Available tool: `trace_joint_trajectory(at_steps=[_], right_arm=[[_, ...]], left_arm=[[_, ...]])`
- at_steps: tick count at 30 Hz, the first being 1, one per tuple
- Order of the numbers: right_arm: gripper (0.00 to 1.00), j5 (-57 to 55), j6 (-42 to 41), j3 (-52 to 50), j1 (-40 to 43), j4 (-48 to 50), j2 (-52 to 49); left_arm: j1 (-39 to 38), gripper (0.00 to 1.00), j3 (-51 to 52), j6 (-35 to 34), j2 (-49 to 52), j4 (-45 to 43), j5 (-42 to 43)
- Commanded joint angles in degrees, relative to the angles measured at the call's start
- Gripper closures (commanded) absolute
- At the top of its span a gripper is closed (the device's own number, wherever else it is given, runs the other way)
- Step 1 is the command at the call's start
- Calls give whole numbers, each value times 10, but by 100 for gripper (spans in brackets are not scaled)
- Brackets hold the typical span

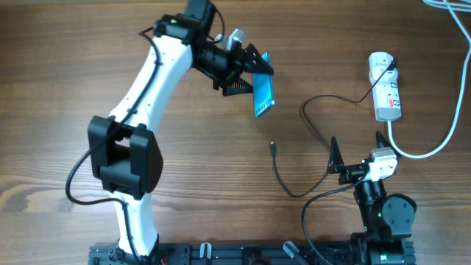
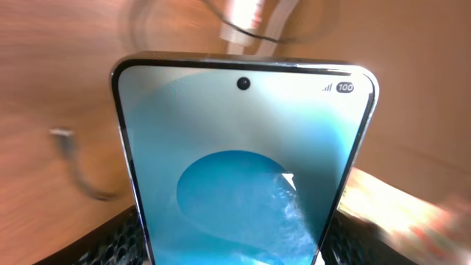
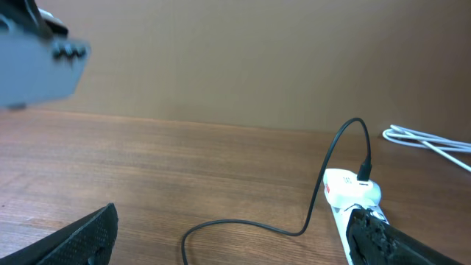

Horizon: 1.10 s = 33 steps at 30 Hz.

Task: Plug charger to phone and switch on socket
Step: 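Lift the phone upright with the left gripper and raise it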

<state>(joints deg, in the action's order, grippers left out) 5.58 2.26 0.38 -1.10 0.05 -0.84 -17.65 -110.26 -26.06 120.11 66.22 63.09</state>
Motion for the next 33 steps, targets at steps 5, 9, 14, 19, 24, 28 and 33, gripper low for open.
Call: trace_joint_trajectory(at_steps=[5, 9, 14, 19, 24, 28, 33], right_arm=[[0, 5, 3, -1, -3, 3, 2], [0, 5, 3, -1, -3, 3, 2], [0, 5, 3, -1, -3, 3, 2], [0, 5, 3, -1, -3, 3, 2], [0, 5, 3, -1, -3, 3, 2], [0, 5, 3, -1, -3, 3, 2], [1, 5, 3, -1, -3, 3, 2]], left_arm=[[49, 26, -4, -27, -19, 5, 273], [63, 25, -4, -96, -19, 5, 273], [81, 27, -4, -170, -19, 5, 273], [94, 27, -4, -181, -19, 4, 273], [103, 27, -4, -182, -19, 5, 273], [105, 28, -4, -182, -19, 5, 273], [105, 29, -4, -196, -19, 5, 273]])
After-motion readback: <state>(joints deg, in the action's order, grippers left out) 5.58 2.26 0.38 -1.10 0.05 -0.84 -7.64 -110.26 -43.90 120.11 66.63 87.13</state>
